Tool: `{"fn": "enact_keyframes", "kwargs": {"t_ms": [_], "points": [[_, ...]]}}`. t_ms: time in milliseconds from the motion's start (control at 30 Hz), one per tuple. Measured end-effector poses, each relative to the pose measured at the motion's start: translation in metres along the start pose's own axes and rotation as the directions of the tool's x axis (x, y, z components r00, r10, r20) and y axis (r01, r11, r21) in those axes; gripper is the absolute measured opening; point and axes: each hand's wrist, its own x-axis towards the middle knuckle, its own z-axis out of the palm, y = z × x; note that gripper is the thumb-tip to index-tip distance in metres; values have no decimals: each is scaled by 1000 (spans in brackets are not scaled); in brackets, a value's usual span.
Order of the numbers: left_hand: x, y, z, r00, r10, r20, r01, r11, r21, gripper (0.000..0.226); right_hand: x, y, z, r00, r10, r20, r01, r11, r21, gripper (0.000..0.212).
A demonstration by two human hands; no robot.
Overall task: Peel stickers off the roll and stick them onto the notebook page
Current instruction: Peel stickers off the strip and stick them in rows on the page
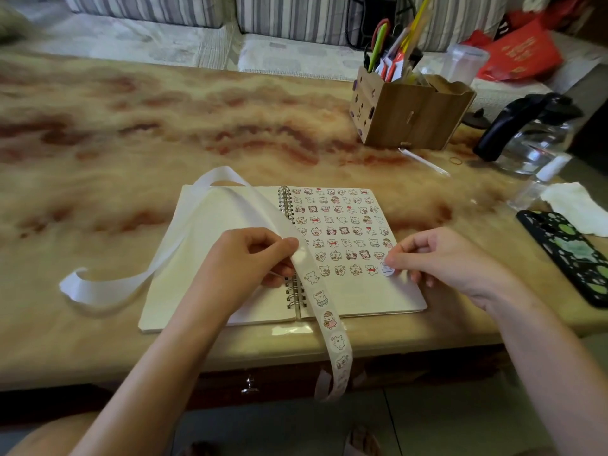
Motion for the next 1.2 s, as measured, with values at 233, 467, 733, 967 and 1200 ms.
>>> {"fn": "enact_keyframes", "kwargs": {"t_ms": [233, 467, 733, 967, 1200], "points": [[0, 0, 0, 1000, -7, 5, 7, 1000, -7, 19, 0, 1, 1, 1000, 5, -1, -5, 1000, 22, 4], [1, 0, 0, 1000, -3, 7, 3, 1000, 4, 20, 1, 1, 3, 1000, 10, -25, -9, 1000, 13, 4], [1, 0, 0, 1000, -8, 6, 8, 1000, 9, 20, 2, 2, 7, 997, -21, -69, 19, 999, -32, 8], [1, 0, 0, 1000, -9, 6, 9, 1000, 4, 19, 6, 7, 6, 996, -33, -88, 26, 997, -77, 10], [2, -1, 0, 1000, -11, 11, 11, 1000, 1, 19, 9, 12, 0, 995, -13, -96, 0, 991, -132, 26]]}}
